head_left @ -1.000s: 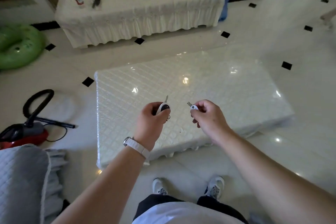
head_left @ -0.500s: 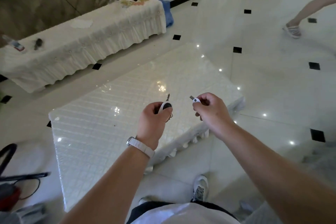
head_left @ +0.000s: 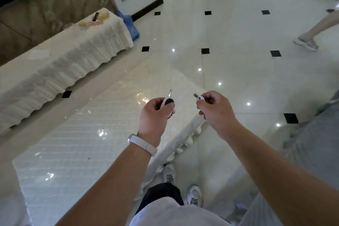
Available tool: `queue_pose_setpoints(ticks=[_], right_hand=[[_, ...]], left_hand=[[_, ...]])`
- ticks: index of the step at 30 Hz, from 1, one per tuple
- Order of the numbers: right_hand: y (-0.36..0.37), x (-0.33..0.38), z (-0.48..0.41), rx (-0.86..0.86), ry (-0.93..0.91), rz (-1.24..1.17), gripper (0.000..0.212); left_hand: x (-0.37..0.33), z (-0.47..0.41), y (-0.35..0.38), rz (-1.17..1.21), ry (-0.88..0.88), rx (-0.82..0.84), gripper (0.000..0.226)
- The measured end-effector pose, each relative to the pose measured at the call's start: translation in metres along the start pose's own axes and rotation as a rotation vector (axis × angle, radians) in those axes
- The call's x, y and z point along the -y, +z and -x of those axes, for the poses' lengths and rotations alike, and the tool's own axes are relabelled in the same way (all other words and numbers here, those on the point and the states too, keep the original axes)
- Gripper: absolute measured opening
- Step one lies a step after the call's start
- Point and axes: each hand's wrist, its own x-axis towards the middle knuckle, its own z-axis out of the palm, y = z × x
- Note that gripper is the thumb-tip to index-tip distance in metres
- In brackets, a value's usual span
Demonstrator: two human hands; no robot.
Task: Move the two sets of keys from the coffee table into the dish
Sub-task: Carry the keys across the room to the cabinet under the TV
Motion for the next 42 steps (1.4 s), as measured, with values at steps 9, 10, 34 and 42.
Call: queue_pose_setpoints(ticks=[9, 10, 34, 42], right_hand=[[-0.026, 0.016, -0.081, -0.128, 0.039, 0.074, 0.005], [-0.028, 0.022, -0.093, -0.147, 0.042, 0.072, 0.005], [-0.183, 0.088, -0.283, -0.451, 0.019, -0.05, 0.007], [-0.312, 0.08, -0.355, -0.415, 0.025, -0.111, 0.007]], left_hand=[[-0.02, -0.088, 0.049, 0.063, -0.029, 0.109, 0.009], [-0.027, -0.102, 0.055, 0.072, -0.028, 0.126, 0.009], [-0.157, -0.268, 0.278, 0.01, 0.141, 0.434, 0.014], [-0.188, -0.27, 0.418, -0.038, 0.125, 0.4, 0.012]])
